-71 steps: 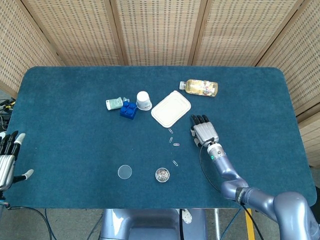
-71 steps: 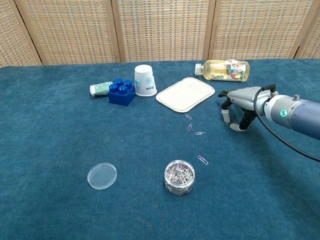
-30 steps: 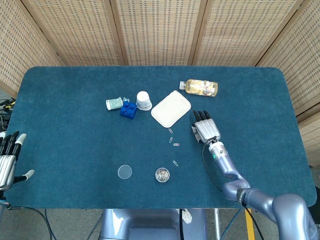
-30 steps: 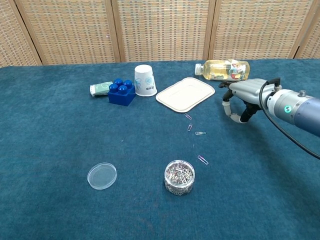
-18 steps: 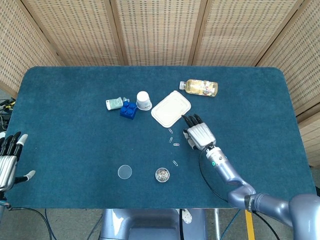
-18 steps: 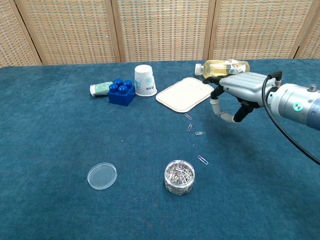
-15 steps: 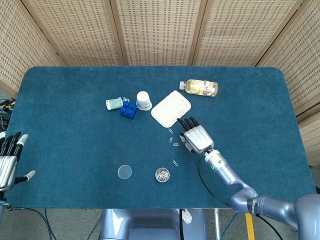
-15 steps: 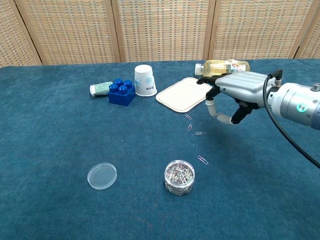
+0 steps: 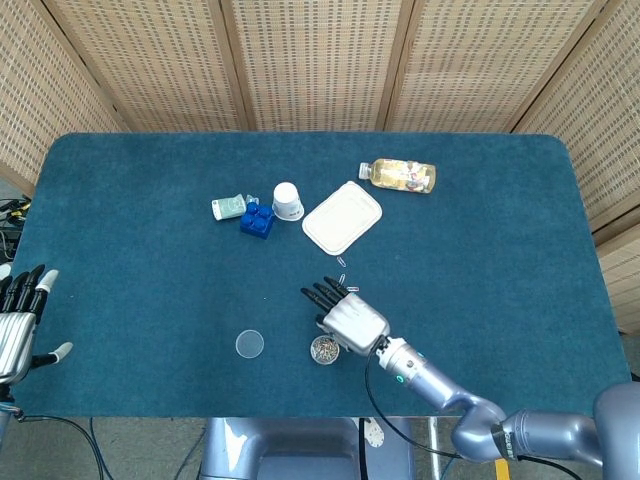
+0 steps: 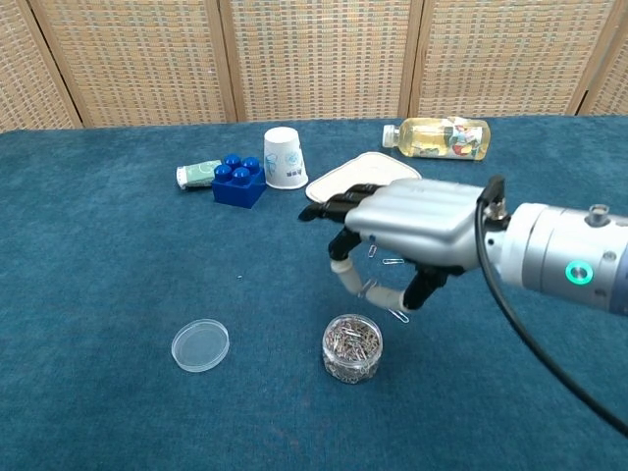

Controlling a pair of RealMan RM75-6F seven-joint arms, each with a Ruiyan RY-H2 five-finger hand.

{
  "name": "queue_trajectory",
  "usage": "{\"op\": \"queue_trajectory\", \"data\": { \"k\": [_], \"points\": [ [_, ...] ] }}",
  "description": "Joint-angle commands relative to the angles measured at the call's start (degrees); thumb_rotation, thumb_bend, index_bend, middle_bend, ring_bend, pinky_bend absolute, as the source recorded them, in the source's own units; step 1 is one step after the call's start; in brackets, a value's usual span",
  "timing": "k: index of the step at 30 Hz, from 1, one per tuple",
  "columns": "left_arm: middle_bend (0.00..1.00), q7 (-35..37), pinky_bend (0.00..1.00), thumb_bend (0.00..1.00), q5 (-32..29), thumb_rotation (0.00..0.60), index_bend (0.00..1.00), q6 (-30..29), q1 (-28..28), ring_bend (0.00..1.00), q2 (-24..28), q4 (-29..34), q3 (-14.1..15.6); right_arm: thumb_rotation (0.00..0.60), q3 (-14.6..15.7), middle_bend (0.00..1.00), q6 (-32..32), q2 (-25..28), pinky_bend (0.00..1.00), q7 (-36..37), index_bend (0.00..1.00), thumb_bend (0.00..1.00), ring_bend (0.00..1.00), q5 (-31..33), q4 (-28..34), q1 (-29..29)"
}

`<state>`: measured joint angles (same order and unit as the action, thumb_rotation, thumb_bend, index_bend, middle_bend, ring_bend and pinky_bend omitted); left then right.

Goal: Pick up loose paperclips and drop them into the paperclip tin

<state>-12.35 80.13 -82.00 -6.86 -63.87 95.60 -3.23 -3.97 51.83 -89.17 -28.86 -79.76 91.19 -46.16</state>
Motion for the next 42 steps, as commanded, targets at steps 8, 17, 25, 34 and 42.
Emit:
{"op": "queue_trajectory", "data": {
  "k": [8,17,25,34,42],
  "points": [
    [0.0,1.0,0.0,0.0,0.1,0.6,0.0,0.4,-0.1,0.0,0.4,-0.2,0.0,0.6,1.9,0.03,-1.5,-3.0,0.01,-4.8,0.69,0.43,0.0,1.7,1.9,-0.2],
    [0.0,0.8,0.0,0.0,0.0,0.6,0.0,0.5,-0.2,0.0,0.3,-0.1,0.0,0.6,0.5,0.03,-0.9,-4.5,0.01,-5.9,0.69,0.43,0.0,3.0,0.3,-0.6],
    [0.0,0.7,0.0,0.0,0.0,0.6,0.0,0.6,-0.3,0.0,0.3,-0.1,0.1,0.6,0.2,0.03,-0.6,-4.6,0.01,-6.3,0.69,0.43,0.0,3.7,-0.1,-0.7],
    [0.0,0.8,0.0,0.0,0.0,0.6,0.0,0.5,-0.2,0.0,0.3,-0.1,0.1,0.6,0.8,0.03,-1.4,-4.3,0.01,-6.5,0.59,0.37,0.0,4.2,0.5,-1.0],
    [0.0,0.8,0.0,0.0,0.0,0.6,0.0,0.4,-0.2,0.0,0.3,-0.1,0.1,0.6,1.0,0.03,-1.0,-4.4,0.01,-7.1,0.53,0.3,0.0,4.6,0.7,-1.0]
  ]
}}
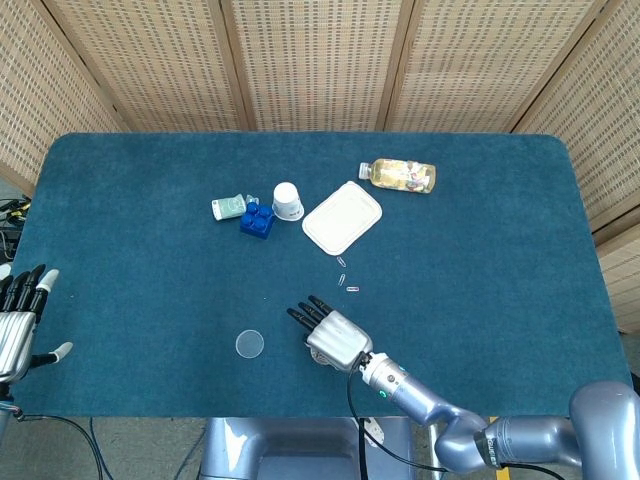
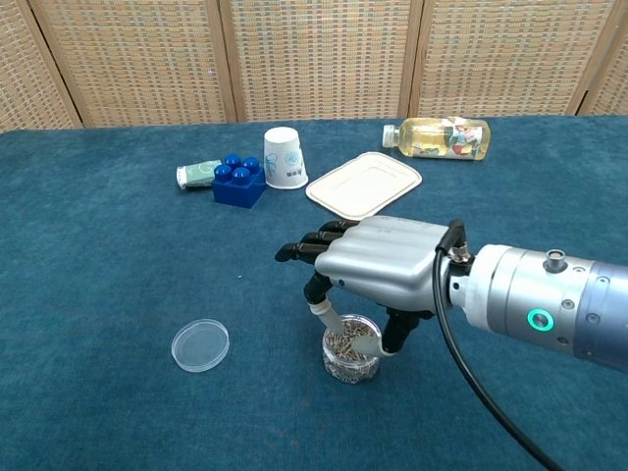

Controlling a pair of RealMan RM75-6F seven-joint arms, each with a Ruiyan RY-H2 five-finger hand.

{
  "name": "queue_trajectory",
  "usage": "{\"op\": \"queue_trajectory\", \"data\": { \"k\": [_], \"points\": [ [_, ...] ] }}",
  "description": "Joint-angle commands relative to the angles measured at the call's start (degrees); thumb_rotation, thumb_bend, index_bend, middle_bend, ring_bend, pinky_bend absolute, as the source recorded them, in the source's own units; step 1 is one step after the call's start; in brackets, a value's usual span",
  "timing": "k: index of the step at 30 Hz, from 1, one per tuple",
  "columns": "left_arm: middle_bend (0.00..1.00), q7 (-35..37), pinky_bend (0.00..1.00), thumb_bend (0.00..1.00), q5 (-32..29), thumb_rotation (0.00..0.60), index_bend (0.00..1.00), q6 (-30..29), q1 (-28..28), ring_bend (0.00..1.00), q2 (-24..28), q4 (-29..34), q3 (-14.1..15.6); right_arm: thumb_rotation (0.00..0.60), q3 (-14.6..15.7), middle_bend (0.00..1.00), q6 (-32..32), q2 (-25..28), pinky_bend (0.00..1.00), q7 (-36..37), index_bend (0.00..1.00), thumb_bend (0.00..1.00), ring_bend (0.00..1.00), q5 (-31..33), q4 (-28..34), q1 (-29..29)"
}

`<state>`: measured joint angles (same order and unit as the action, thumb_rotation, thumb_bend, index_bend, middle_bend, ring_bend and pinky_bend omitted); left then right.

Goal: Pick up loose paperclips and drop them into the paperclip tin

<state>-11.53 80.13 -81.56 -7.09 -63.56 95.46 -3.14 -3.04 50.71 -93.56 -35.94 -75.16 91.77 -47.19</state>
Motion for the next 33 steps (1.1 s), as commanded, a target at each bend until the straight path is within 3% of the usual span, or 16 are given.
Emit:
{"op": "queue_trajectory", "data": {
  "k": [1,7,15,22,33],
  "points": [
    [0.0,0.0,0.0,0.0,0.0,0.6,0.0,0.0,0.0,0.0,0.0,0.0,0.0,0.6,0.1,0.03,0.2,0.1,0.01,-0.1,0.53,0.3,0.0,0.1,0.2,0.1],
    [0.0,0.0,0.0,0.0,0.0,0.6,0.0,0.0,0.0,0.0,-0.1,0.0,0.0,0.6,-0.6,0.03,1.1,0.9,0.01,0.7,0.53,0.3,0.0,-0.2,1.3,0.2],
    [0.0,0.0,0.0,0.0,0.0,0.6,0.0,0.0,0.0,0.0,0.0,-0.1,0.0,0.6,-4.4,0.03,3.5,5.4,0.01,2.1,0.53,0.3,0.0,1.8,2.7,0.4],
    [0.0,-0.1,0.0,0.0,0.4,0.6,0.0,-0.2,0.1,0.0,0.0,0.2,0.2,0.6,-6.4,0.03,3.3,5.0,0.01,2.8,0.53,0.3,0.0,8.1,-3.4,0.5],
    [0.0,-0.1,0.0,0.0,-0.5,0.6,0.0,0.5,-0.2,0.0,-0.1,0.0,-0.1,0.6,-9.3,0.03,0.2,-1.5,0.01,3.0,0.53,0.3,0.0,19.2,-12.3,-1.8]
  ]
}}
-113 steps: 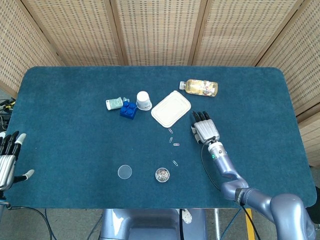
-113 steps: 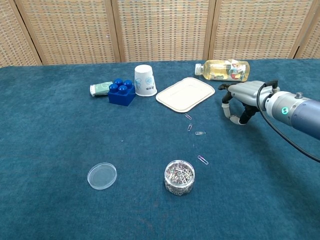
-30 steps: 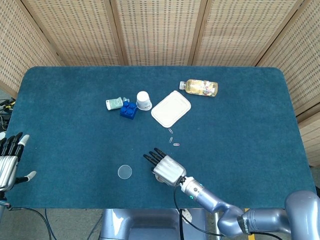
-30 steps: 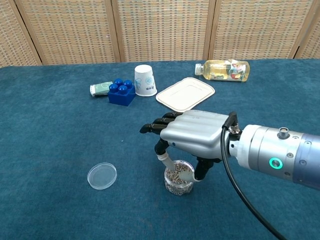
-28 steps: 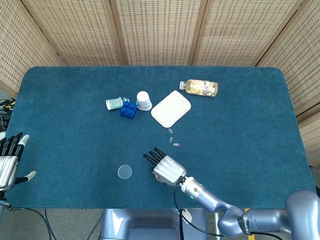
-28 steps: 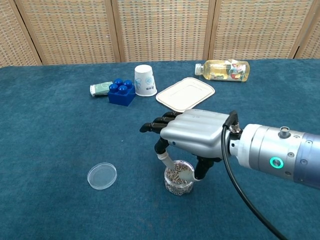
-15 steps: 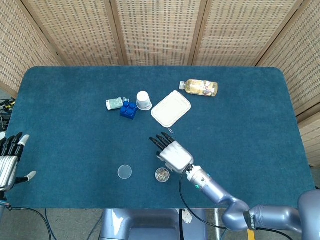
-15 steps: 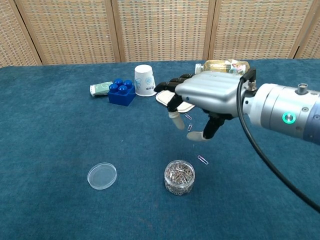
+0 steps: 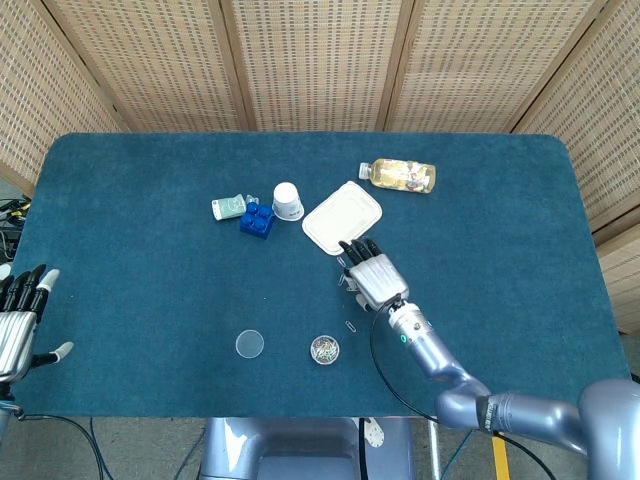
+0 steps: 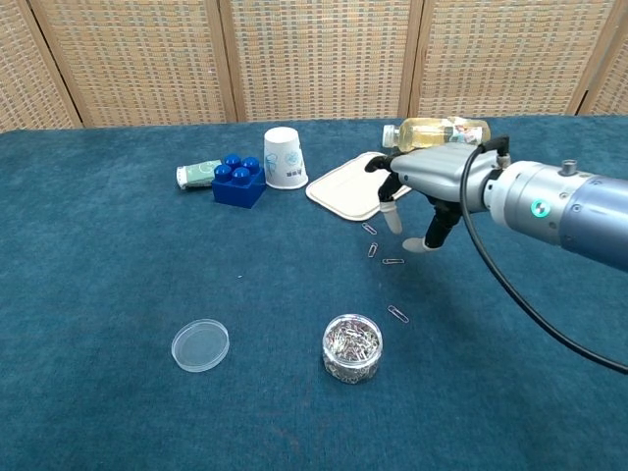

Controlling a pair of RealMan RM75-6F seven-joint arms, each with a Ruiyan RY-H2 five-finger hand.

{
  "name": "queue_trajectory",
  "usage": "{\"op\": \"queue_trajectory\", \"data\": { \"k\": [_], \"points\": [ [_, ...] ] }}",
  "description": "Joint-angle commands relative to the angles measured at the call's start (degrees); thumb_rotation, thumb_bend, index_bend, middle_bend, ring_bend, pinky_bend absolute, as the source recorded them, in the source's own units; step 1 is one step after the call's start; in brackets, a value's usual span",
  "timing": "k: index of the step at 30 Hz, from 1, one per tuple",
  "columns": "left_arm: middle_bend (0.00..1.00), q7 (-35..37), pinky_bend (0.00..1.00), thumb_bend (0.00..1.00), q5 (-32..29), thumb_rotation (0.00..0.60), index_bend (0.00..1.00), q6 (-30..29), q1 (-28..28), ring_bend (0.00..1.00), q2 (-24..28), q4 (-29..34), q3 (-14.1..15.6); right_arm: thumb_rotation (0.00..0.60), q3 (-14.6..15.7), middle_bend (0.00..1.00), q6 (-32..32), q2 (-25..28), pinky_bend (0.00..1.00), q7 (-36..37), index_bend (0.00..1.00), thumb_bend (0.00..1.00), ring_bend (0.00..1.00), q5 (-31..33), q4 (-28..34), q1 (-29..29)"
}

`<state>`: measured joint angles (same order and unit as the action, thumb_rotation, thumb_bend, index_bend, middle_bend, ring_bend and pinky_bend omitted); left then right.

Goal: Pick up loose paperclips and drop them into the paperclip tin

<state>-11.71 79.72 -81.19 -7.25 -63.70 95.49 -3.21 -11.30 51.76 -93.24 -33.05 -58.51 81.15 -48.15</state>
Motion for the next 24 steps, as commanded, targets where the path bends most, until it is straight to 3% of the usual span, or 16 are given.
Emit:
{"op": "queue_trajectory", "data": {
  "k": [1,8,24],
  "points": [
    [0.0,0.0,0.0,0.0,-0.2,0.6,0.0,0.2,-0.1,0.0,0.0,-0.1,-0.1,0.6,-1.3,0.03,-1.2,-2.3,0.01,0.2,0.53,0.3,0.0,3.6,-2.2,-1.1],
    [0.0,0.2,0.0,0.0,-1.0,0.6,0.0,0.6,-0.2,0.0,0.0,-0.4,-0.3,0.6,-2.3,0.03,-2.5,-5.7,0.01,-0.6,0.53,0.3,0.0,8.8,-6.4,-3.1],
    [0.0,0.3,0.0,0.0,-1.9,0.6,0.0,1.6,-0.6,0.0,-0.2,-0.8,-0.4,0.6,-2.5,0.03,-3.4,-10.1,0.01,-0.9,0.53,0.3,0.0,12.6,-13.4,-5.3]
  ]
}}
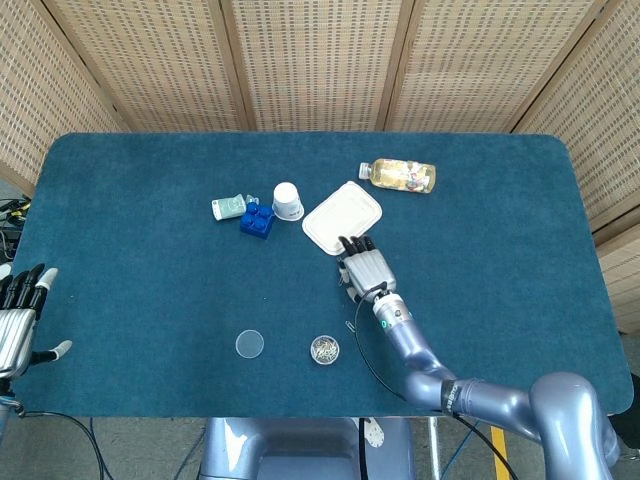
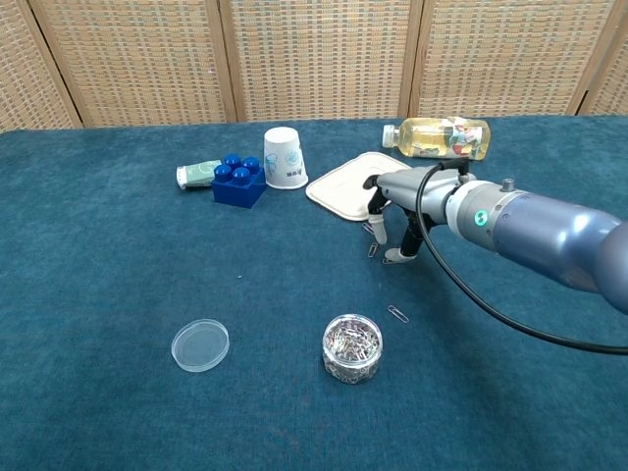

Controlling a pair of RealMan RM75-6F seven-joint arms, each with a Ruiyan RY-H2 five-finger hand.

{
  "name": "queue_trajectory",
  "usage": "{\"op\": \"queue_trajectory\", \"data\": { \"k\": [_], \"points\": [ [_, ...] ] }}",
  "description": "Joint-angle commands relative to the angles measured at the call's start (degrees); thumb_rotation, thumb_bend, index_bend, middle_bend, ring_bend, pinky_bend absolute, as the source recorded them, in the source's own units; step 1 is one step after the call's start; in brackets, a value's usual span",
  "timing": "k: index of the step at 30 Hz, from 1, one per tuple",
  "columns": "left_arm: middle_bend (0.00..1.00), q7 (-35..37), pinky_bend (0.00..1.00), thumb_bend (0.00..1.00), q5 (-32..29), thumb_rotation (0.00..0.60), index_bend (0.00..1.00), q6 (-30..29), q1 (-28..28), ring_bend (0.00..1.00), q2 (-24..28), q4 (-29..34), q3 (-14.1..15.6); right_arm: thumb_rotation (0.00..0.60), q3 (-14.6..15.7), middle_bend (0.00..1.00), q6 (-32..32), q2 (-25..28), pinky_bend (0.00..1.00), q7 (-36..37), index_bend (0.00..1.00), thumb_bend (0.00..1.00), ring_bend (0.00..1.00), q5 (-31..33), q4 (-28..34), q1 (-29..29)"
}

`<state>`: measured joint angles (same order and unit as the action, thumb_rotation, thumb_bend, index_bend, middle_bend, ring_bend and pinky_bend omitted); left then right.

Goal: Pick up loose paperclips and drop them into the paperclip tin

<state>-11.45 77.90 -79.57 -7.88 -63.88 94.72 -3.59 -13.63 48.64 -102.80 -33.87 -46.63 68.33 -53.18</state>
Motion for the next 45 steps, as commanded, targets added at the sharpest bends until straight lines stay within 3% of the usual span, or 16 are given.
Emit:
{"op": "queue_trajectory", "data": {
  "k": [1,45],
  "points": [
    [0.0,0.0,0.0,0.0,-0.1,0.6,0.0,0.0,0.0,0.0,0.0,0.0,0.0,0.6,-0.1,0.03,-0.5,-0.6,0.01,-0.1,0.53,0.3,0.0,1.0,-0.6,-0.3],
    [0.0,-1.4,0.0,0.0,-0.6,0.6,0.0,0.2,-0.3,0.0,-0.8,-0.5,0.1,0.6,1.9,0.03,-3.6,-1.1,0.01,0.9,0.53,0.3,0.0,4.7,-4.2,-1.0]
  ]
}}
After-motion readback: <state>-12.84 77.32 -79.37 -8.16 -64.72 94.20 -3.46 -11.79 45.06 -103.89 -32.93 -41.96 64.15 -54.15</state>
